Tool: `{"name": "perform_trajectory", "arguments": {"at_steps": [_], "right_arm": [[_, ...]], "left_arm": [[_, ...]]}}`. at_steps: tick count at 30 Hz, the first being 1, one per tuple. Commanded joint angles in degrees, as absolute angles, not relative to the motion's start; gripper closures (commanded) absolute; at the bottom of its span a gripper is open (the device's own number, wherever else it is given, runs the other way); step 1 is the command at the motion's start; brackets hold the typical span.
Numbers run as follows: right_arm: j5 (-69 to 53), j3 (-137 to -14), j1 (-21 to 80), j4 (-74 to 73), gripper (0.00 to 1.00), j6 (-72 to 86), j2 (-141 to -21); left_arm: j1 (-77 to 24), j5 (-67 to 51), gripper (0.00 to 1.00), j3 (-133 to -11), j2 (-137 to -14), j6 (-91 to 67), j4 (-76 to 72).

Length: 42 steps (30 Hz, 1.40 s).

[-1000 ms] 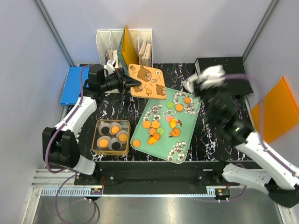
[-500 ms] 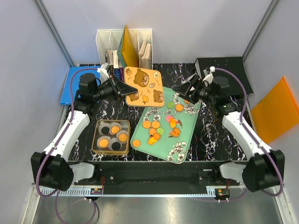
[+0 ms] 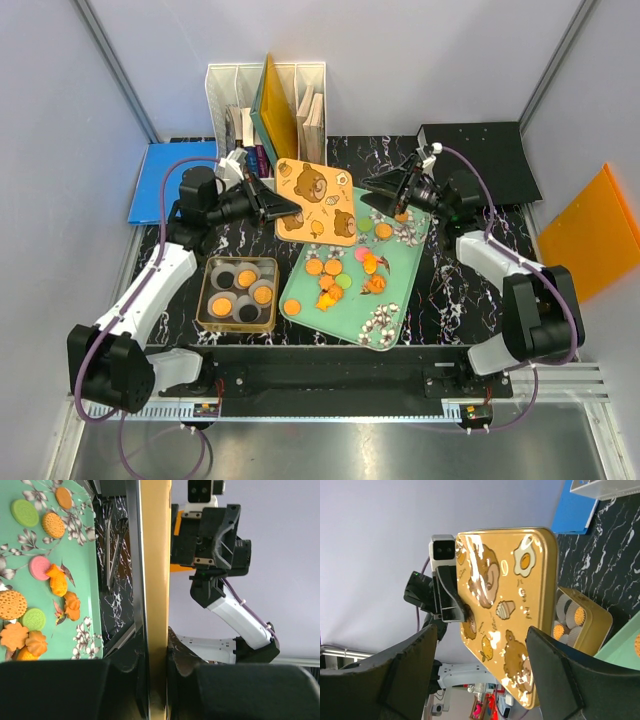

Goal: Pack the cookies

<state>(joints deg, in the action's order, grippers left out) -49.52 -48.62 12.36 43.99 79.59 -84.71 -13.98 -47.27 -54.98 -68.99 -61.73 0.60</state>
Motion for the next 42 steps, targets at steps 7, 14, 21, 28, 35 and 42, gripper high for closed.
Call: {"name": "perform_trajectory", "arguments": {"at_steps": [7, 14, 21, 28, 35, 42], "right_arm": [[-53.26, -50.98, 13.01, 43.86, 0.20, 73.39, -88.15], [-55.37, -56.06, 16.60, 40.17, 0.20, 69.70, -92.98], [-56.95, -60.64, 19.77, 39.81, 0.42, 69.26, -97.03], [-56.78, -59.24, 19.78, 39.20, 0.72, 68.91, -95.37], [-56.86, -58.80, 19.86, 37.44, 0.79, 67.76, -92.99], [-57.22, -59.50, 19.78, 37.35, 0.85, 68.38, -91.58]], "left_arm": [[-15.64, -47.81, 0.99, -57.30, -68.47, -63.02, -3.69], [-16.43, -47.72, 0.99, -57.83, -69.61, -63.10, -4.04], [-16.79, -47.99, 0.99, -57.75, -70.66, -62.76, -4.31], [-16.35, -46.67, 0.88, -58.62, -71.28, -59.68, -0.18], [-14.24, -45.09, 0.49, -60.56, -72.95, -56.52, 5.54], [-10.91, -44.83, 0.36, -59.94, -73.83, -55.11, 8.69]]}}
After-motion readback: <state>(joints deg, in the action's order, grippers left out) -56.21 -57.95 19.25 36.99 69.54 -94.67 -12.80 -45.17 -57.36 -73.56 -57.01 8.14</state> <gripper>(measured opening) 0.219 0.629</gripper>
